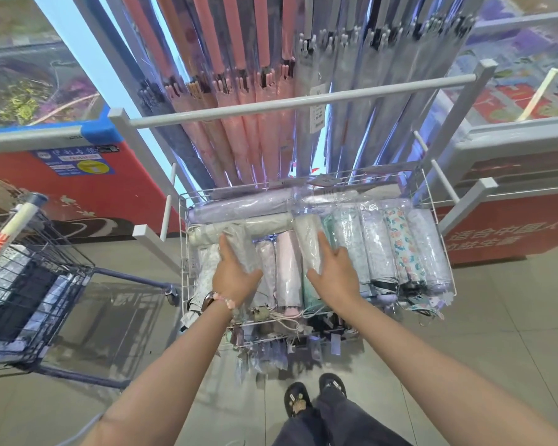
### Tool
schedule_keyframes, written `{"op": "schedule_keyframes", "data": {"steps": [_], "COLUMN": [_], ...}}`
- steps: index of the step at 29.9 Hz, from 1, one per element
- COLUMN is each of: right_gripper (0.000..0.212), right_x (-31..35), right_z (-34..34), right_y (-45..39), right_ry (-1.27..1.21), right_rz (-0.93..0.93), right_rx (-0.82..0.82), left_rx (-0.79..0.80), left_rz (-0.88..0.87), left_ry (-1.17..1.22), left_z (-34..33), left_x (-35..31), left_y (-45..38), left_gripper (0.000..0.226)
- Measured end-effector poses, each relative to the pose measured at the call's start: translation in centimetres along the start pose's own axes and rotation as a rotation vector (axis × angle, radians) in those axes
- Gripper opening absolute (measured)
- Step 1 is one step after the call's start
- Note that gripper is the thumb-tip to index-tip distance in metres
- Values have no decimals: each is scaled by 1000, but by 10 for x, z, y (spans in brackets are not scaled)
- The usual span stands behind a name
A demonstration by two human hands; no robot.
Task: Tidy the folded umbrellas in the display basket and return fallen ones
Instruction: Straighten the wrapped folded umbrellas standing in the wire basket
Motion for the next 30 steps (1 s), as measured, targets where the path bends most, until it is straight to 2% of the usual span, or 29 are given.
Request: {"op": "schedule_keyframes", "data": {"steps": [9, 19, 25, 30], "right_gripper": [77, 80, 77, 78], "right_x": [-8, -4, -8, -9], "right_z": [0, 4, 2, -7], "right_y": [0, -4, -4, -4], "right_ry": [199, 395, 293, 240], "right_rz": [-52, -24, -19, -35], "right_rx": [14, 69, 17, 4], "left_rx": [77, 226, 269, 294], "left_rz": [-86, -136, -112, -99], "left_ry": [-2, -11, -68, -15], "left_z": [-8, -39, -54, -65], "left_x": [-36, -65, -68, -68], "left_y": [6, 5, 4, 2], "left_gripper": [104, 105, 105, 107]}}
Point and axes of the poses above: each hand's wrist, its own y-axis away from the middle knuckle, its own z-axis out of the back of the hand, x = y × z, the point moved 6 cm from there along -y, towards the middle knuckle, and after that the axes turned 1 degree about -x, right-handed, at the moved point
